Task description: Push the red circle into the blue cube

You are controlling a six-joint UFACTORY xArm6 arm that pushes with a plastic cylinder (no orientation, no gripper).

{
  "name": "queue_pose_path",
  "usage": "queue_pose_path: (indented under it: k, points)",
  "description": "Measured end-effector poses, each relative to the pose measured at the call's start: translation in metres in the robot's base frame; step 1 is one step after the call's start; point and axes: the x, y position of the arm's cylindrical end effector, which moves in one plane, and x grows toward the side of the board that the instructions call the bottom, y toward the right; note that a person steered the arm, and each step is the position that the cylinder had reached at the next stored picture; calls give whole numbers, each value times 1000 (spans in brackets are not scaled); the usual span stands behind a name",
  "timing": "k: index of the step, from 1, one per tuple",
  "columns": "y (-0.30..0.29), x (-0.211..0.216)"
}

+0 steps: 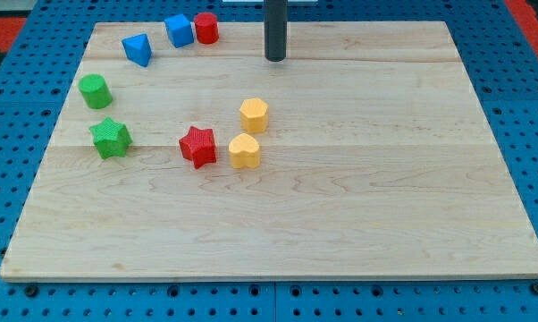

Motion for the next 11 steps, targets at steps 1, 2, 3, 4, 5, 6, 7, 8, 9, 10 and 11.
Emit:
queue_pose_path:
  k: [1, 2, 3, 4, 5, 6, 7, 8, 9, 10, 11]
  points:
    - [3, -37]
    - [-17, -73]
    - [-61, -72]
    - [-71, -73]
    - [-69, -73]
    - [-93, -58]
    - [-117, -11]
    - [-64, 4]
    - [-27, -46]
    - [-31, -72]
    - [-57, -73]
